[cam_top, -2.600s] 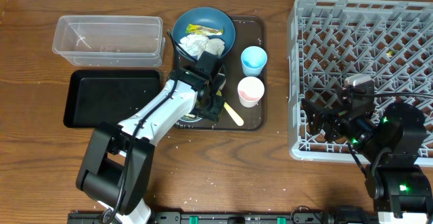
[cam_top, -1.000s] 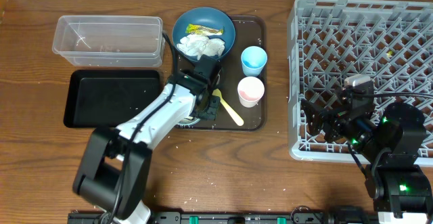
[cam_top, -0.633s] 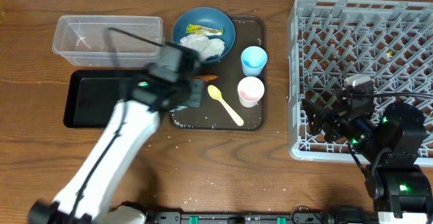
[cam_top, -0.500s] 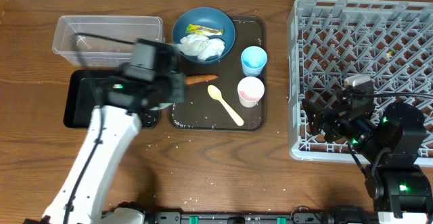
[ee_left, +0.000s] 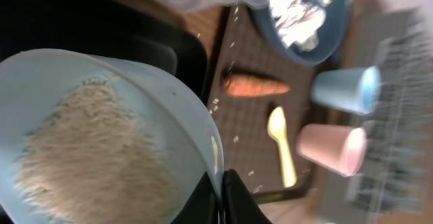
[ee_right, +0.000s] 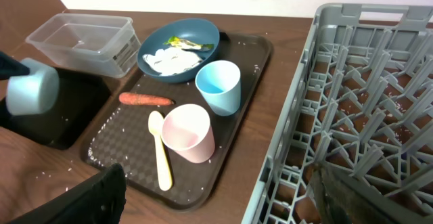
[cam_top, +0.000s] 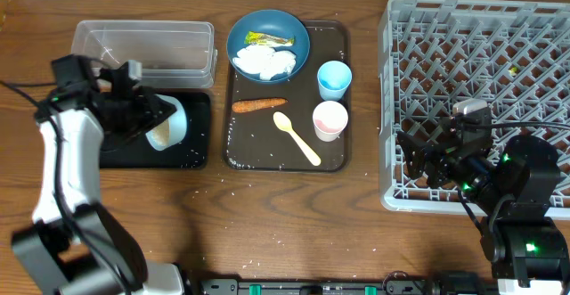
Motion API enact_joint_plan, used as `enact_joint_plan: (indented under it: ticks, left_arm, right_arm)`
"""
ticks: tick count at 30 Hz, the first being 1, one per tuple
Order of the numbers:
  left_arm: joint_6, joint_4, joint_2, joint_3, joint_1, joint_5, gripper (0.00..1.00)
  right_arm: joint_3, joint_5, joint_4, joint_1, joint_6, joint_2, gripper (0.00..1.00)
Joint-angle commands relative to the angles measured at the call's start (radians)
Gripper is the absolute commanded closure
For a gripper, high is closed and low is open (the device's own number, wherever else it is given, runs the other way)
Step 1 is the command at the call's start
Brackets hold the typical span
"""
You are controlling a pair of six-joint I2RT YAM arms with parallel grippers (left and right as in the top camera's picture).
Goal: Sort waste into correct bins and load items into the dishwasher rack
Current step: 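Carry the rice bowl left over the black tray, then tip the bowl with the left gripper to pour rice onto the black tray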
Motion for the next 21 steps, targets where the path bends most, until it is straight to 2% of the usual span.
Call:
enact_joint_plan:
  ticks: [1, 6, 12, 21]
  left_arm:
    - [0.051, 0.029, 0.100, 0.008, 0.081, 0.329, 0.94]
    - [0.050, 0.050, 0.212, 0.008, 0.167, 0.564, 0.94]
    - [0.050, 0.054, 0.236, 0.008, 0.238, 0.786, 0.94]
    - [-0.121, 0.061, 0.236, 0.008, 0.312, 0.806, 0.94]
  right_arm:
    - [0.020, -0.011, -0.001, 0.015, -0.016, 0.000, 0.14]
    - [0.020, -0.011, -0.001, 0.015, -0.016, 0.000, 0.14]
    - [0.020, -0.012, -0.001, 0.015, -0.016, 0.000, 0.14]
    - [0.020, -0.012, -0.002, 0.015, -0.016, 0.000, 0.14]
